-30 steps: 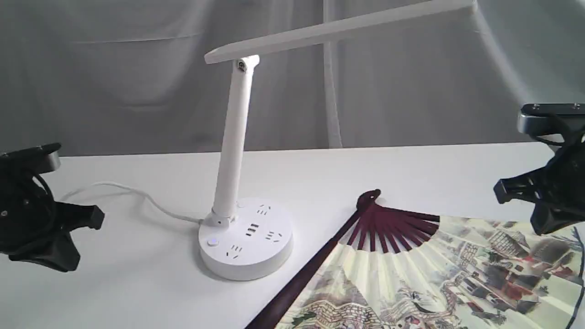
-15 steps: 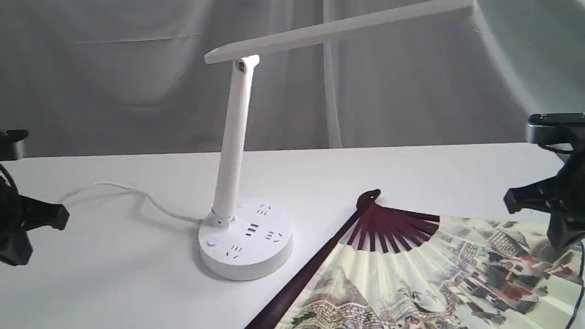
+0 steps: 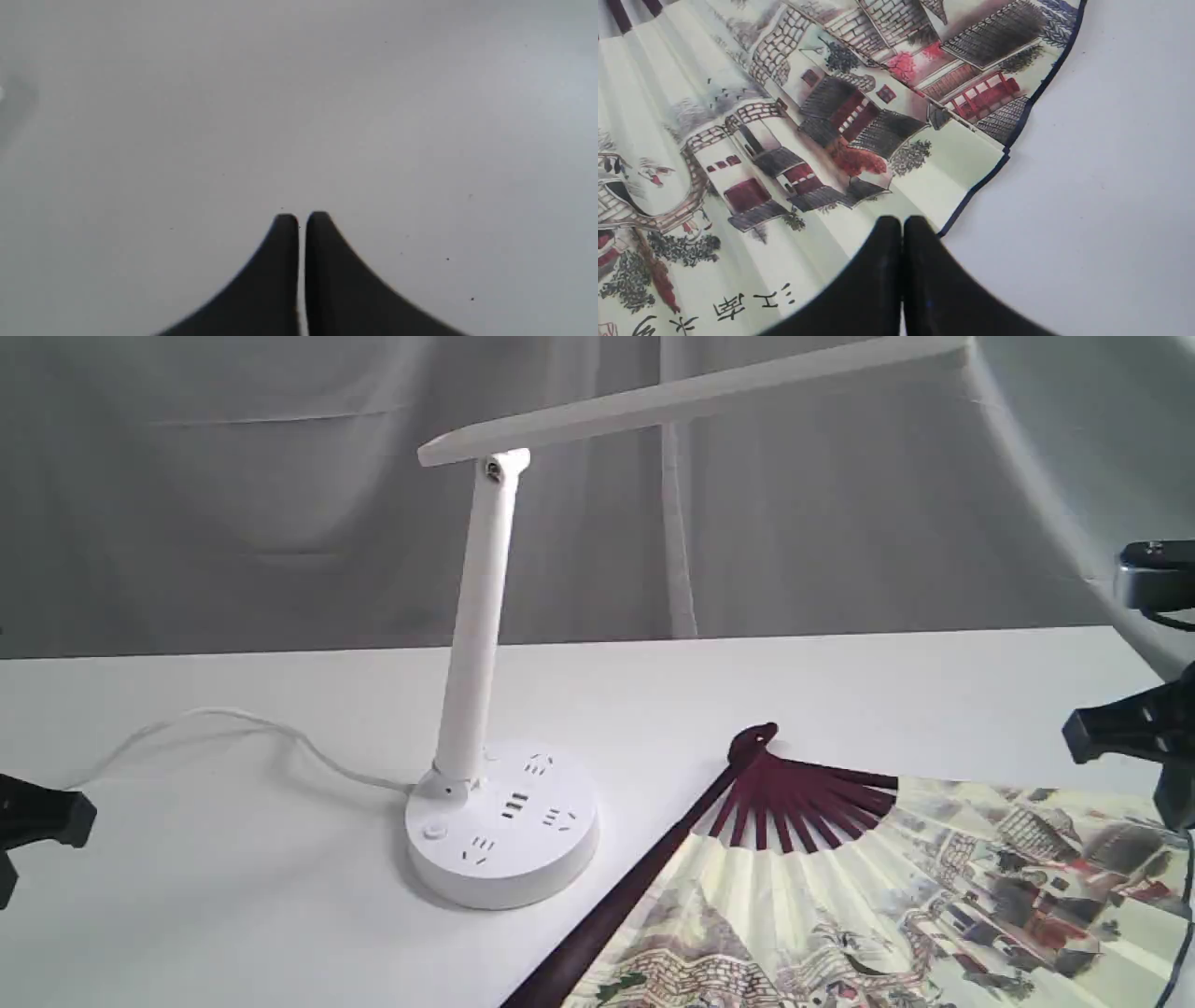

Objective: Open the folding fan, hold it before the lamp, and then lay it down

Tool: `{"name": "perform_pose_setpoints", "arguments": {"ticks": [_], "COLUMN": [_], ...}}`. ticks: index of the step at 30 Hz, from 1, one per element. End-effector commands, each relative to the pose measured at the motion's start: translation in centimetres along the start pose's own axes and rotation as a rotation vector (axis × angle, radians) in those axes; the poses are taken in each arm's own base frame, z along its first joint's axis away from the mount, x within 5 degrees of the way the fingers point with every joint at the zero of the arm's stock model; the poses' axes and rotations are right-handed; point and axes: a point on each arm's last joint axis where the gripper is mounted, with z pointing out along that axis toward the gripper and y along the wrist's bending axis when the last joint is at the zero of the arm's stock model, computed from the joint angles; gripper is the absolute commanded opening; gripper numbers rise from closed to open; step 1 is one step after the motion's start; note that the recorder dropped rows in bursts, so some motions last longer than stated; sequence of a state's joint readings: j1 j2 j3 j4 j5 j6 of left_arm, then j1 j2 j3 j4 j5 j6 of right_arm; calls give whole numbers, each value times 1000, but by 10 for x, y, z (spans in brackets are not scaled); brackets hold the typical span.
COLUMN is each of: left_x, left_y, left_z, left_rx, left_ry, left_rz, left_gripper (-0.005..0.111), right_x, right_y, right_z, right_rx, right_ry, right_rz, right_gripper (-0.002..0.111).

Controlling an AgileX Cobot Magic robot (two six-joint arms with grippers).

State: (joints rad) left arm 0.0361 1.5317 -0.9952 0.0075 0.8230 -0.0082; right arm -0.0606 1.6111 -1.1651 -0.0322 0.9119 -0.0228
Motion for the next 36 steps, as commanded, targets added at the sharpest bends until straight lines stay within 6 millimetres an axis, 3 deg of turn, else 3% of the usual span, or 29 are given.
{"name": "perform_pose_setpoints", "arguments": {"ticks": [1, 12, 20, 29, 36], "left_x": [6, 28, 56, 100, 151], "left_y": [-1, -1, 0, 1, 1], "left_z": [-15, -75, -135, -196, -235], "left_rx": [-2, 1, 6, 14, 17], "left_ry": [-72, -265, -496, -784, -987], "left_rz": [-1, -4, -9, -16, -17], "left_gripper": [0, 0, 0, 0, 0], "right_x": [9, 42, 74, 125, 171], "right_y": [-2, -2, -2, -4, -5], "right_z": [-16, -64, -122, -190, -225], "right_rx": [25, 36, 47, 94, 125], "right_ry": [-44, -202, -414, -693, -845], "right_rz": [-21, -20, -12, -13, -7], "right_gripper": [0, 0, 0, 0, 0]}}
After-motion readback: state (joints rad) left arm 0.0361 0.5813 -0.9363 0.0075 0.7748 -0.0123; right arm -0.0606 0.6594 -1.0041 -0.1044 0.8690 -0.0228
